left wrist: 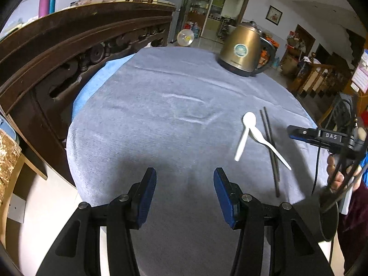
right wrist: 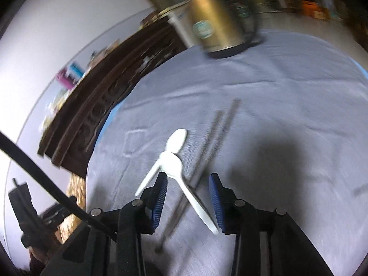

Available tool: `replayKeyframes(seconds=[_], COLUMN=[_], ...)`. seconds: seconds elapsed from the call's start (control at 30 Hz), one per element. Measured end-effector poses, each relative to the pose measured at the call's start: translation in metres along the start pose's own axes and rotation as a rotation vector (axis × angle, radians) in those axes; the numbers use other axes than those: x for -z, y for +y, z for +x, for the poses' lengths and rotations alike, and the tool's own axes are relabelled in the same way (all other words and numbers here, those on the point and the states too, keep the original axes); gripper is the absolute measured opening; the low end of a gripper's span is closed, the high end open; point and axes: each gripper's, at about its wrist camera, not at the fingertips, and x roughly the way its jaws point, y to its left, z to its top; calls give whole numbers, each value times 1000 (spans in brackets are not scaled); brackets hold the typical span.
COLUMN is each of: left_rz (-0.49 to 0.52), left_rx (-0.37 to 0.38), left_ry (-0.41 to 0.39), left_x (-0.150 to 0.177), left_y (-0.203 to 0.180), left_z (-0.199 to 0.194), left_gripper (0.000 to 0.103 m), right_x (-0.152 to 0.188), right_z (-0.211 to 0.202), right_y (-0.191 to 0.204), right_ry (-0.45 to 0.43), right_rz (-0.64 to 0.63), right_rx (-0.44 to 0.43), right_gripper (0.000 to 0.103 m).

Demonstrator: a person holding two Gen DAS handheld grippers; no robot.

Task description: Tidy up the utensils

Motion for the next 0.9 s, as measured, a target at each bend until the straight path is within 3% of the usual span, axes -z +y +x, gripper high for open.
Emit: replayKeyframes(seconds=[0.23,0.63,0.67,0.73,0.9], left_rz=[-6,110,120,140,215], left_rx=[-9,-29,-31,-28,1], left_ry=[10,-11,-14,-18,-16], left_x=[-7,-35,-37,-44,-66], left_y=[9,-7,-9,-14,-36], left_z=[10,24,25,28,48], left_gripper=[53,53,53,53,53], right_x=[-18,-23,-23,-23,-22], right_z=[65,105,106,109,105], right_y=[36,54,55,59,56], right_ry=[170,249,248,244,217], right_rz=[-199,-370,-385,-418,-428], right_rx=[-11,87,96,116,138], right_gripper=[49,52,49,33,32])
